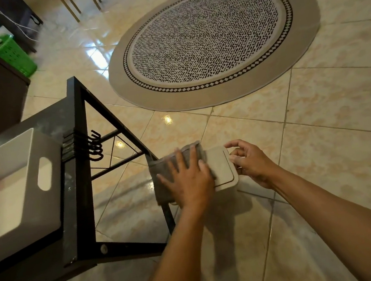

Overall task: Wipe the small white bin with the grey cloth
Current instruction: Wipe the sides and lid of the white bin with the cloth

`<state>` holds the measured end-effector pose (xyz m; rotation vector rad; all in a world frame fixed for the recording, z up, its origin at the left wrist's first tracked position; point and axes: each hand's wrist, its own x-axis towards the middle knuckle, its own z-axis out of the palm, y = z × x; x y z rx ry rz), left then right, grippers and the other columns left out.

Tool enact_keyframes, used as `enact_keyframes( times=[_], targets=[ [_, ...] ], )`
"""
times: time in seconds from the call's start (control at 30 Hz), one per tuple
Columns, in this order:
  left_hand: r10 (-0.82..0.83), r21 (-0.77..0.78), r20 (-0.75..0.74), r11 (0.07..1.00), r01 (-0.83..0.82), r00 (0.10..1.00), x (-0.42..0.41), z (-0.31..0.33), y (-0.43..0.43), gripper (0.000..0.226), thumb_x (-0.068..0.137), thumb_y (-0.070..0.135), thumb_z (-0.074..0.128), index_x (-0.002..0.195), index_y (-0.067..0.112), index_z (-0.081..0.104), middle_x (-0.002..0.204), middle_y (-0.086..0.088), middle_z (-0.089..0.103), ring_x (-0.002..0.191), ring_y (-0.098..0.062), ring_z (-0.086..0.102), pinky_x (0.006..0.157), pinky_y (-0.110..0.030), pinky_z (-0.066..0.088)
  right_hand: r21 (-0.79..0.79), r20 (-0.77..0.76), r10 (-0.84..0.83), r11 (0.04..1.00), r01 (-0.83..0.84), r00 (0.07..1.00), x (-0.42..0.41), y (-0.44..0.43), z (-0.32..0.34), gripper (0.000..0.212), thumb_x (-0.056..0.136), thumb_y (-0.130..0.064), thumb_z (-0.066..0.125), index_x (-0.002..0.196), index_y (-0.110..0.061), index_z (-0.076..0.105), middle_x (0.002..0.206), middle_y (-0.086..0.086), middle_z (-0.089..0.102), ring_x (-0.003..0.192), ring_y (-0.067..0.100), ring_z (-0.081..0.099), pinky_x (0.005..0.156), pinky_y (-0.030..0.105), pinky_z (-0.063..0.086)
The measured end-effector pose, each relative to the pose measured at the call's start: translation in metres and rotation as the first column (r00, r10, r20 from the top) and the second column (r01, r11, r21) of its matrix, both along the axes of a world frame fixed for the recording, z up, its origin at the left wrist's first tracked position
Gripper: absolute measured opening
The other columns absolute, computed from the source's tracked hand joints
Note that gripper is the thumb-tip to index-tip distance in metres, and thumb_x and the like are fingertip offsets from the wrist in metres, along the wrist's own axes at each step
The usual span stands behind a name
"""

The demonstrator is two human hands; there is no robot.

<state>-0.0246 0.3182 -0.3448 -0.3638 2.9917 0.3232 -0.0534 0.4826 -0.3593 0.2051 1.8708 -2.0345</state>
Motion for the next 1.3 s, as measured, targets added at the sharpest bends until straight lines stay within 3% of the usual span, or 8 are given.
enact_keyframes(
  times=[0.17, 0.33, 0.57, 0.8, 1.0, 1.13, 1.23, 1.3],
  targets=[
    [-0.063, -0.013, 0.004, 0.998, 0.063, 0.998, 0.042, 0.002, 0.021, 0.063, 0.089, 0.051, -0.003, 0.151, 0.047, -0.012, 0.162, 0.0, -0.021, 0.144, -0.032, -0.028, 0.111, -0.065, -0.016, -0.012, -0.008, 0.013, 1.0, -0.013, 1.0, -0.002, -0.003, 0.001, 0.025, 0.097, 0.003, 0.05, 0.114, -0.014, 0.06, 0.076, 0.007, 0.059, 0.068, 0.019, 0.059, 0.062, 0.034, 0.053],
    [-0.165, -0.015, 0.033, 0.986, 0.166, 0.986, 0.015, 0.005, 0.053, 0.056, 0.101, 0.048, 0.013, 0.151, 0.046, -0.011, 0.162, 0.001, -0.02, 0.144, -0.032, -0.028, 0.11, -0.063, -0.019, -0.042, -0.002, 0.022, 0.999, -0.022, 1.0, 0.001, -0.001, 0.003, 0.03, 0.096, 0.005, 0.05, 0.118, -0.014, 0.06, 0.083, 0.01, 0.068, 0.066, 0.015, 0.064, 0.056, 0.027, 0.053],
    [0.018, -0.009, -0.003, 1.0, -0.018, 1.0, 0.029, 0.001, -0.002, 0.064, 0.087, 0.052, -0.004, 0.151, 0.046, -0.011, 0.162, 0.0, -0.019, 0.144, -0.03, -0.028, 0.111, -0.064, -0.018, 0.01, -0.02, 0.008, 1.0, -0.007, 1.0, -0.002, -0.004, 0.0, 0.027, 0.097, 0.004, 0.049, 0.116, -0.012, 0.059, 0.078, 0.01, 0.058, 0.07, 0.019, 0.06, 0.064, 0.034, 0.055],
    [-0.15, 0.006, 0.014, 0.989, 0.15, 0.989, 0.013, 0.001, 0.051, 0.057, 0.1, 0.048, 0.016, 0.151, 0.048, -0.01, 0.162, 0.001, -0.02, 0.145, -0.03, -0.028, 0.109, -0.06, -0.023, -0.035, -0.006, 0.033, 0.999, -0.033, 0.999, -0.001, 0.001, -0.002, 0.031, 0.096, 0.005, 0.052, 0.121, -0.011, 0.059, 0.085, 0.016, 0.066, 0.069, 0.02, 0.065, 0.058, 0.031, 0.054],
    [0.035, -0.012, -0.006, 0.999, -0.035, 0.999, 0.028, -0.002, -0.004, 0.06, 0.094, 0.051, 0.006, 0.15, 0.047, -0.015, 0.162, 0.001, -0.02, 0.145, -0.029, -0.027, 0.113, -0.063, -0.015, 0.003, -0.005, 0.014, 1.0, -0.014, 1.0, 0.0, -0.001, 0.0, 0.026, 0.097, 0.003, 0.049, 0.116, -0.012, 0.059, 0.079, 0.009, 0.058, 0.067, 0.017, 0.059, 0.06, 0.031, 0.055],
    [-0.088, 0.002, -0.048, 0.996, 0.088, 0.995, 0.048, -0.001, 0.04, 0.063, 0.089, 0.053, 0.003, 0.151, 0.046, -0.004, 0.162, 0.0, -0.016, 0.144, -0.033, -0.025, 0.11, -0.058, -0.022, -0.027, -0.007, 0.028, 0.999, -0.028, 1.0, 0.0, -0.002, 0.0, 0.026, 0.097, 0.003, 0.052, 0.119, -0.009, 0.059, 0.08, 0.008, 0.063, 0.063, 0.012, 0.063, 0.055, 0.025, 0.052],
    [-0.153, -0.009, 0.003, 0.988, 0.153, 0.988, 0.027, 0.002, 0.064, 0.057, 0.097, 0.05, 0.009, 0.151, 0.046, -0.01, 0.16, 0.001, -0.023, 0.144, -0.032, -0.029, 0.109, -0.059, -0.024, -0.059, 0.007, 0.03, 0.998, -0.029, 1.0, 0.0, 0.001, -0.002, 0.034, 0.096, 0.006, 0.051, 0.123, -0.013, 0.059, 0.098, 0.011, 0.072, 0.082, 0.021, 0.07, 0.06, 0.028, 0.055],
    [-0.151, -0.041, 0.025, 0.988, 0.152, 0.988, 0.009, 0.0, 0.05, 0.058, 0.095, 0.049, 0.006, 0.151, 0.045, -0.012, 0.162, 0.001, -0.019, 0.145, -0.031, -0.025, 0.111, -0.06, -0.02, -0.035, 0.002, 0.022, 0.999, -0.022, 1.0, 0.0, 0.0, -0.003, 0.032, 0.097, 0.004, 0.051, 0.124, -0.012, 0.058, 0.087, 0.01, 0.068, 0.075, 0.023, 0.066, 0.06, 0.032, 0.055]
  ],
)
